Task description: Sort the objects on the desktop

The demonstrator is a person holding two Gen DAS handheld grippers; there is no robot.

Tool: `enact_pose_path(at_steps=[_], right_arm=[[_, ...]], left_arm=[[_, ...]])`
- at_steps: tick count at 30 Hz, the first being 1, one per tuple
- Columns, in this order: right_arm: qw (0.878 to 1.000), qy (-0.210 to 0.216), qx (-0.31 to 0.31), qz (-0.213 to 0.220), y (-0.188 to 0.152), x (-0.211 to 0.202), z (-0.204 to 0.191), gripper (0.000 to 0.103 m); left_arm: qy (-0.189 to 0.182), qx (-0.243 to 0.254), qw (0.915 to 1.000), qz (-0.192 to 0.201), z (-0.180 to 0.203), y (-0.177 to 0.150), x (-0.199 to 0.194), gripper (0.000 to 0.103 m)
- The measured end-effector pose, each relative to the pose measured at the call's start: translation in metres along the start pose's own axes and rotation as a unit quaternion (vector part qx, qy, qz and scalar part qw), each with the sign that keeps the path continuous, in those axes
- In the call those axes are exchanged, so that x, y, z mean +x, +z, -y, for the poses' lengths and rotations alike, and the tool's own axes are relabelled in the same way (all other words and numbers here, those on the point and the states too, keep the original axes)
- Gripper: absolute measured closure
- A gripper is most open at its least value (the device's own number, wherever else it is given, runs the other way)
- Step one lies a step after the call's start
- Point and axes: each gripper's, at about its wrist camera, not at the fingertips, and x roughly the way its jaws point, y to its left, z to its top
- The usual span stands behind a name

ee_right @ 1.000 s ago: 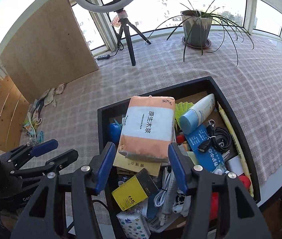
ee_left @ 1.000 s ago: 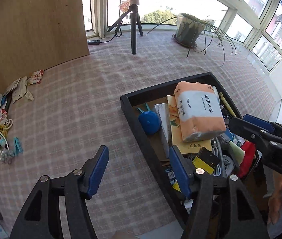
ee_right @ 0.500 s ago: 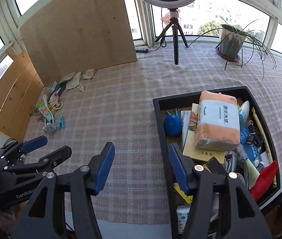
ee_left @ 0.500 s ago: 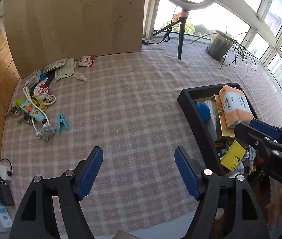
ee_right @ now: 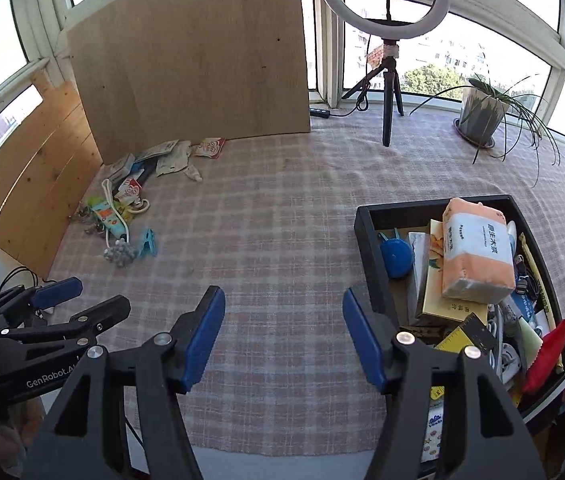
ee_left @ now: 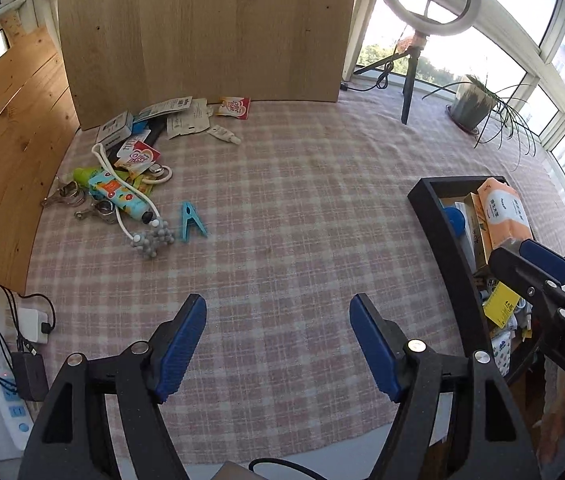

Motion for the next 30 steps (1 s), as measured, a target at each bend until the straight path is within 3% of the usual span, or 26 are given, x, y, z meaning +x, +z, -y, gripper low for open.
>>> enact_pose_path(at_steps=[16, 30], right_arm=[[1.0, 0.004, -0.017, -0.005, -0.003, 0.009, -0.039, 0.043], [1.0, 0.0, -0.022, -0.01, 0.001, 0.018, -0.05, 0.043]], left_arm=[[0.011, -0.034, 0.9994, -0.001, -0.042, -0.008, -0.004, 0.031], [0.011, -0.035, 0.9993, 0.01, -0.052, -0.002, -0.005, 0.031]])
